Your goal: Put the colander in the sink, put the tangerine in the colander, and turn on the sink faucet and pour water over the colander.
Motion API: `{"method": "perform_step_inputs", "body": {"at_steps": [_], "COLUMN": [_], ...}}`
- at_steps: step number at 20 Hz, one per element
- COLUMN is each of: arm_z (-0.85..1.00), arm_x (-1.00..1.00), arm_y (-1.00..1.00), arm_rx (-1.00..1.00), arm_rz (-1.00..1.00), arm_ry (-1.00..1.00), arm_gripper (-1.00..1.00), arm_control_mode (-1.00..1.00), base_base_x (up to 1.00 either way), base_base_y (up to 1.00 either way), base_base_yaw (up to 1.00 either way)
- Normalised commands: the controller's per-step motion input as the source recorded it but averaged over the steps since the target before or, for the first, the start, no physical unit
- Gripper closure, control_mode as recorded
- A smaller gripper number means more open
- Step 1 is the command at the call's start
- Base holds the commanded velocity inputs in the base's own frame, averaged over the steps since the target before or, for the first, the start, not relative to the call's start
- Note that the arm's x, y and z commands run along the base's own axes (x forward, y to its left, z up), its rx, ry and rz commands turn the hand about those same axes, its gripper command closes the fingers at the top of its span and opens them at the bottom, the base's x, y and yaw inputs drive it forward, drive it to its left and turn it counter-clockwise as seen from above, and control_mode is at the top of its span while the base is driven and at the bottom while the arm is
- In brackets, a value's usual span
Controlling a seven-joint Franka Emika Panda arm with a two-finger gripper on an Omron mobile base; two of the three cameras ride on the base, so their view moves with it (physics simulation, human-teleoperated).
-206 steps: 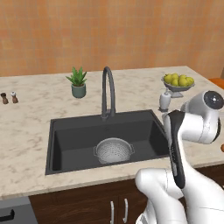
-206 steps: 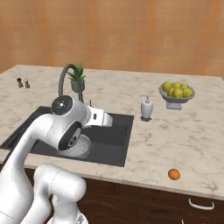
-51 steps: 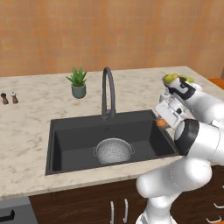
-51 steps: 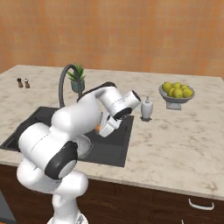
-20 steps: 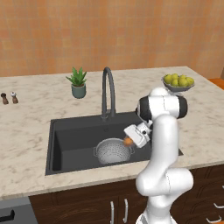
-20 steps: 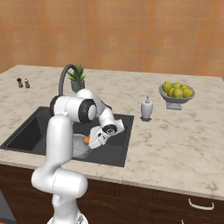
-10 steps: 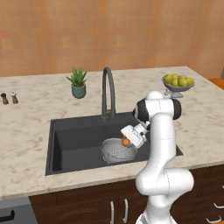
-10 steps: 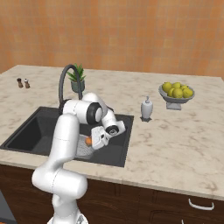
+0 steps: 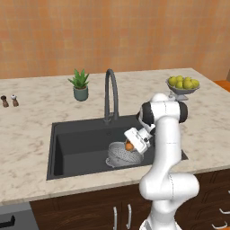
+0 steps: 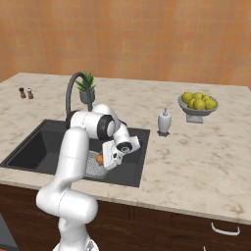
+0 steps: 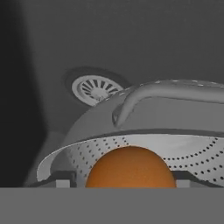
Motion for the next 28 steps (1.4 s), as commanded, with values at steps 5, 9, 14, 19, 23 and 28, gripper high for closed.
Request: {"method": "perform_step_inputs", "body": {"at_steps": [5,9,14,19,23,28], "arm_z": [0.36,1.0,0.91,0.97,0.66,0.42], "arm_x": [0.0,-0.01,-0.32,-0.59,-0.42,-0.14], "arm_y": [0.0,0.13,0.42,0.02,-0.72,-0.48], "arm_rx": [0.0,-0.03,-0.12,-0.06,0.02,0.03], "arm_rz": [0.0,0.0,0.0,0.0,-0.01,-0.13], "arm_ry": [-0.05,-0.05,-0.08,-0.12,-0.12,-0.13], "arm_gripper": [-1.0,-1.0,-1.0,-1.0,-1.0,-1.0], "arm_control_mode": [-1.0,-1.0,-1.0,-1.0,-1.0,-1.0], "base_base_x": [0.0,0.0,0.0,0.0,0.0,0.0], "base_base_y": [0.0,0.0,0.0,0.0,0.0,0.0], "base_base_yaw": [0.0,0.0,0.0,0.0,0.0,0.0]}}
